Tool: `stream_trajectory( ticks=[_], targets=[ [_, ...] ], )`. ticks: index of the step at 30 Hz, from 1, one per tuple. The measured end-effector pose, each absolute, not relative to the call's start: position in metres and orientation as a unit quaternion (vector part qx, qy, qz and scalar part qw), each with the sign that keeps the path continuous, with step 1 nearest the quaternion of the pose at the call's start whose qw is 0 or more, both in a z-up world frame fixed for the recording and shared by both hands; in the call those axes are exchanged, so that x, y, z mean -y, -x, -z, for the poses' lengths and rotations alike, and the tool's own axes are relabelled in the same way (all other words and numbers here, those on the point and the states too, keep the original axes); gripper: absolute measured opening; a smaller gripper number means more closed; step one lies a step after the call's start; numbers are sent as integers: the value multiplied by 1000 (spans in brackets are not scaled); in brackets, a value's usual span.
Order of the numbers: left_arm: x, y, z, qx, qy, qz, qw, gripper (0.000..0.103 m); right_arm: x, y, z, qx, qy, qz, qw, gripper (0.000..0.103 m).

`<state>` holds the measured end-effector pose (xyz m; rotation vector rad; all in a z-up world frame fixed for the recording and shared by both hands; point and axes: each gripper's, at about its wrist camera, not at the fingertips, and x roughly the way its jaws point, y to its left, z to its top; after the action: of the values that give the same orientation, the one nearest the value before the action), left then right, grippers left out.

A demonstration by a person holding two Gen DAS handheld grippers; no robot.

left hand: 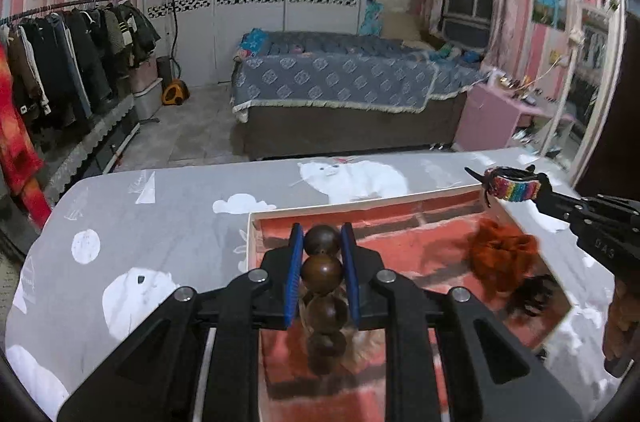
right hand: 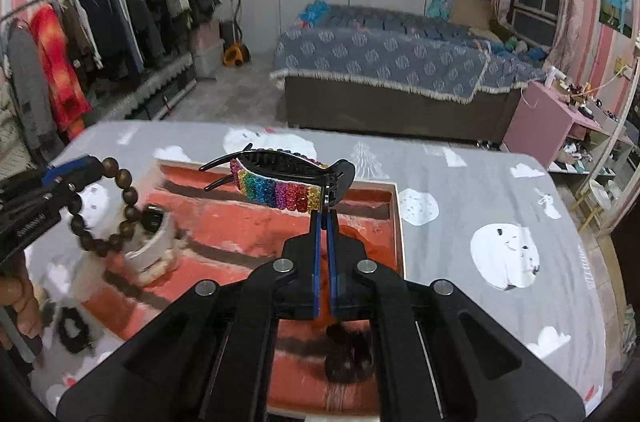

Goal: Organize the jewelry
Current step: 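Lift the bead and rainbow bracelets with both tools and lower them into the tray, then open both tools to drop the bracelets in the tray and withdraw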

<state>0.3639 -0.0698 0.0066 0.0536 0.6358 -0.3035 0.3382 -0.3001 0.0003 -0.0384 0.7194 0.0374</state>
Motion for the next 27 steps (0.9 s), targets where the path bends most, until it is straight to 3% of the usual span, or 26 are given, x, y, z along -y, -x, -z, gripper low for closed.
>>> stream_trajectory(
  ticks=[11,18,20,21,22,23,24,27],
  targets=[
    [67,-410,25,-358,-16,137,923,20,307,-388,62,-437,17,3,900,4],
    [62,-415,39,-376,-11,131,917,21,311,-390,72,-450,12,1,893,9],
    [60,-415,40,-383,-7,131,914,23,312,-389,71,-451,8,-2,893,17],
    [60,-415,41,-388,-8,133,912,31,312,-389,69,-450,7,-4,893,28],
    [60,-413,41,-389,-8,136,911,47,313,-386,66,-446,5,-7,895,43],
    [59,-411,42,-387,-9,138,911,53,314,-383,64,-441,4,-6,897,51],
    [58,-408,43,-387,-11,137,912,56,316,-378,60,-434,-2,-5,901,57],
    [52,-400,44,-389,-5,139,911,59,319,-362,50,-420,-11,-13,907,59]
  ],
)
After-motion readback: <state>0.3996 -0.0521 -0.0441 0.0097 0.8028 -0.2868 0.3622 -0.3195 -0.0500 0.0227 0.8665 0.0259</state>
